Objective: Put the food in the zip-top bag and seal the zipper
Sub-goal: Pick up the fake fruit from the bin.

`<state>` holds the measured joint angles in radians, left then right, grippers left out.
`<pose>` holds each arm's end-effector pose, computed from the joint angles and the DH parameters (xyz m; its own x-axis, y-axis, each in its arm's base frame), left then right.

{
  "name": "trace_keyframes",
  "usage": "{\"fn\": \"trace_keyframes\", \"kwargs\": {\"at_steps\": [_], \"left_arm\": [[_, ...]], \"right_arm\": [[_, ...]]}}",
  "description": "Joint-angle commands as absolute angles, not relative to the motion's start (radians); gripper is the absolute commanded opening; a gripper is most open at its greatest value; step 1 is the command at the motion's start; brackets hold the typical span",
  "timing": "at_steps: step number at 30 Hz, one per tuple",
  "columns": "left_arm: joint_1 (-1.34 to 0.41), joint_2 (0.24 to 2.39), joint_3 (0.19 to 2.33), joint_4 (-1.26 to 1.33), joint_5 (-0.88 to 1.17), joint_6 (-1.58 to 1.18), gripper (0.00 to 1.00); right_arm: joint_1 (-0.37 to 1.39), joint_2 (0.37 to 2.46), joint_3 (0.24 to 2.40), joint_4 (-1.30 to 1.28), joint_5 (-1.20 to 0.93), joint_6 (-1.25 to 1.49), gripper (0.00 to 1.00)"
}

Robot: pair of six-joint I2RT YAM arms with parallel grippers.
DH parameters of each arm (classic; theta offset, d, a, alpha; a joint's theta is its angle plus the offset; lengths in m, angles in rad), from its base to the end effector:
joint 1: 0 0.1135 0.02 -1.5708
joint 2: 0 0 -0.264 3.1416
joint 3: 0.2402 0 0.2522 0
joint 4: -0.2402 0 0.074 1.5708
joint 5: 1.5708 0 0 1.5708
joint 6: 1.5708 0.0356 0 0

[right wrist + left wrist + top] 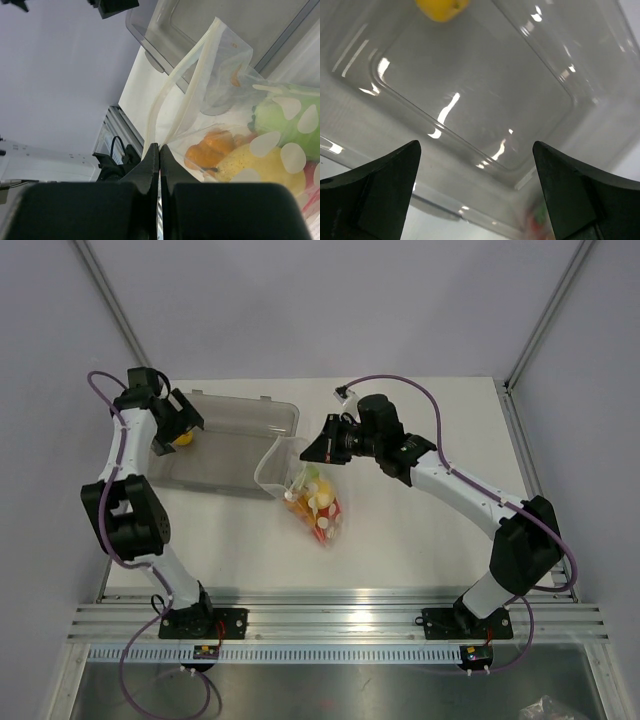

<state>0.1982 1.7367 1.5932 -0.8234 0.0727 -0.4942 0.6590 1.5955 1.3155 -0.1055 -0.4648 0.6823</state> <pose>0.3699 0.0717 0.3081 -0.6365 -0.6103 -0.4716 -0.5201 0.7911 -0.3220 0.2880 0.2432 0.3276 -0.7830 0.1066 -0.6129 -0.4922 0.4963 0.7151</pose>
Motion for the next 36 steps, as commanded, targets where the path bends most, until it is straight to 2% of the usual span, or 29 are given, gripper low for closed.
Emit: {"fn": "trace_keyframes", "kwargs": {"at_steps": [1,14,23,26,27,30,36], "left_arm": [[0.221,1.840,1.705,-0.784,-0.081,-0.567,0.97],[0.241,2.239,2.040,-0.755,-0.186,-0.595,0.95],[0.250,2.350,2.074,-0.686,-0.207,-0.586,0.95],[0.249,2.381,2.109,-0.704,-0.190,-0.587,0.83],[0.249,2.381,2.109,-0.706,-0.184,-0.586,0.71],[0.244,2.330,2.073,-0.696,-0.163,-0.584,0.55],[0.224,2.113,1.935,-0.696,-0.092,-0.549,0.49]], "right_arm": [[0.667,1.585,1.368,-0.084,-0.472,0.640,0.00],[0.667,1.663,1.402,-0.091,-0.509,0.630,0.00],[0.667,1.713,1.440,-0.109,-0.520,0.623,0.00],[0.667,1.726,1.450,-0.110,-0.520,0.624,0.00],[0.667,1.730,1.453,-0.112,-0.520,0.627,0.00],[0.667,1.740,1.462,-0.115,-0.520,0.632,0.00],[0.667,1.735,1.456,-0.104,-0.520,0.649,0.00]]}}
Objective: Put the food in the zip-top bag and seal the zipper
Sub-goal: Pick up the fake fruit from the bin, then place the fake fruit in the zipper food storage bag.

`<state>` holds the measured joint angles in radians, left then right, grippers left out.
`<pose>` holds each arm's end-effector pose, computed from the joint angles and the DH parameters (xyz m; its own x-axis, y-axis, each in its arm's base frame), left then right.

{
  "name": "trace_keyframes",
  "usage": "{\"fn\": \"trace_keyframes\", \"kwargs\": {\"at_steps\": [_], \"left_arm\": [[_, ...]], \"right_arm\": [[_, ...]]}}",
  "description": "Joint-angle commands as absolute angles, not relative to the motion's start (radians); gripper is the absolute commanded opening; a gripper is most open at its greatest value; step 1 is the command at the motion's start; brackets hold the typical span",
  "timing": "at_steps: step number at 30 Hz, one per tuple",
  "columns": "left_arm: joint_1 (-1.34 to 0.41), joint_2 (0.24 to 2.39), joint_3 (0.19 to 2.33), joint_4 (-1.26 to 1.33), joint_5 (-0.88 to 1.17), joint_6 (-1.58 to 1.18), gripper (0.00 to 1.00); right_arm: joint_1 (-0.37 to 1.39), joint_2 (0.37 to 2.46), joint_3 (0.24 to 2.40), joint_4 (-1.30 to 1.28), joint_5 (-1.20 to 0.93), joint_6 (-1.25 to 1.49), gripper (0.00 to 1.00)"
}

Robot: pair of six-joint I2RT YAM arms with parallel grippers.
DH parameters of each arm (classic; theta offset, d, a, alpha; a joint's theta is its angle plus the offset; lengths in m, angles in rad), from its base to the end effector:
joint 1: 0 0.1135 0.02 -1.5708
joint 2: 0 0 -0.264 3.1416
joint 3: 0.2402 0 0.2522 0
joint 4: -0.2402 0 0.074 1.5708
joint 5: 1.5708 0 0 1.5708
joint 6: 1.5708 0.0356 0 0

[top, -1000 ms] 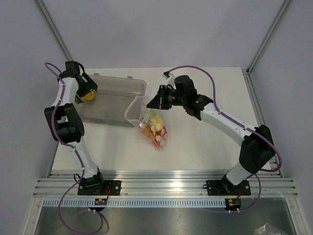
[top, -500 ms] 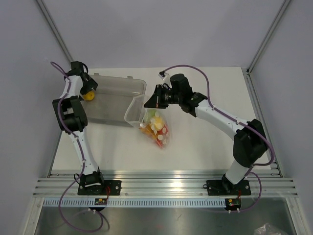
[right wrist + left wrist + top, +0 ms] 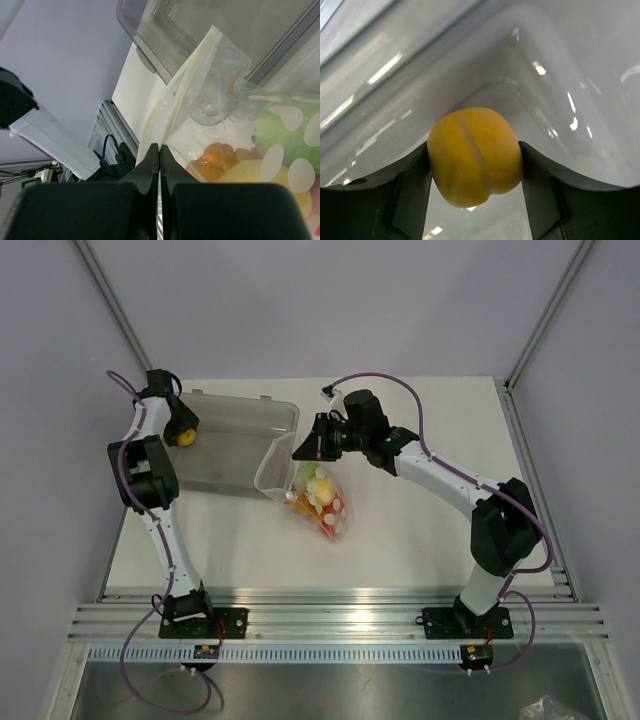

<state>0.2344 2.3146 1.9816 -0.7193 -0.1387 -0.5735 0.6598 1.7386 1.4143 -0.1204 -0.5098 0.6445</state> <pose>0.4891 0.1218 0.1895 -0.5487 -0.6835 -0.4814 -0.7076 0.6864 -0.1680 0.3135 0.2652 0.3074 -0.8023 0.0413 -0.5955 -0.5017 0.4939 0.7102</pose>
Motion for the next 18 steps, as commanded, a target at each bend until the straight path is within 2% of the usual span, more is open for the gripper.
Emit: {"fn": "trace_keyframes", "kwargs": {"at_steps": [1,9,11,18], "left_arm": [[0.215,2.076,1.907,-0.698,-0.075,-0.548,0.47],[0.068,1.682,1.643,-0.698,0.168,-0.451,0.38],[0.025,1.585,1.580,-0.703,0.285,-0.426,0.38],[-0.080,1.439,1.450,-0.732,0.598,-0.397,0.38]], "right_arm": [[0.667,1.733,1.456,-0.103,-0.517,0.647,0.00],[0.666,1.723,1.479,-0.150,-0.511,0.611,0.00],[0.667,1.717,1.480,-0.164,-0.512,0.601,0.00],[0.667,1.671,1.441,-0.158,-0.540,0.575,0.00]]}}
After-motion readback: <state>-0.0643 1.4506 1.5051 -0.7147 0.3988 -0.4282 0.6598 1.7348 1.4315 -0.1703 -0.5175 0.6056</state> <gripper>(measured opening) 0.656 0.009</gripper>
